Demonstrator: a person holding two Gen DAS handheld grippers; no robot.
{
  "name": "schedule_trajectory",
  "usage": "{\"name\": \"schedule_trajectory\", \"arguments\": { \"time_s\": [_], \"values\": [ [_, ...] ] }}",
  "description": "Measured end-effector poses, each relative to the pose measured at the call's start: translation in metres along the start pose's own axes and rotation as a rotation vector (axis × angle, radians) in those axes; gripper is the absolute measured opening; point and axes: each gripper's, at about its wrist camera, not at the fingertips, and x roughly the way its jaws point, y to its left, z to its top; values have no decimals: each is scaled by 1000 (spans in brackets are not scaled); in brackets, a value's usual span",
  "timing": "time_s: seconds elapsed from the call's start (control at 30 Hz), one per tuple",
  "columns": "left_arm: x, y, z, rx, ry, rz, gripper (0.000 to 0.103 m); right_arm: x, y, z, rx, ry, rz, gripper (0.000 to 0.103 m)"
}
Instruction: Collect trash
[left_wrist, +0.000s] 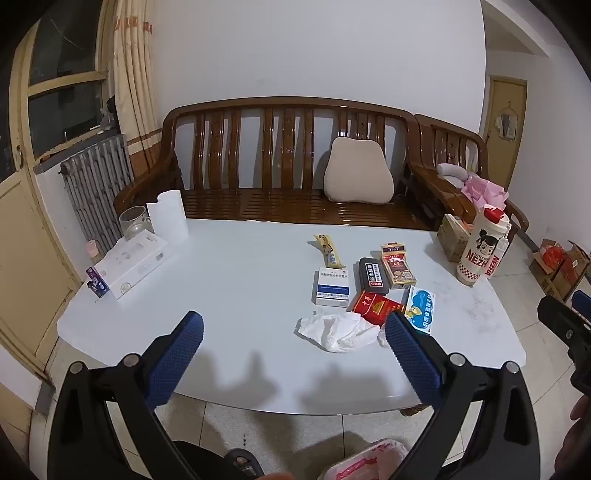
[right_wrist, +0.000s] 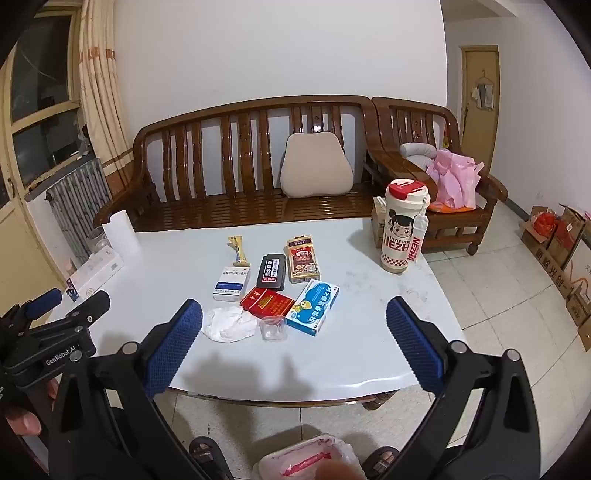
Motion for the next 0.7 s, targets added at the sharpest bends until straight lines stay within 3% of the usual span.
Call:
{"name": "schedule_trajectory", "arguments": {
  "time_s": [0.7],
  "values": [
    [9, -16, -9, 23, -1, 9, 96, 4, 6, -2, -10, 10, 1, 98]
  ]
}}
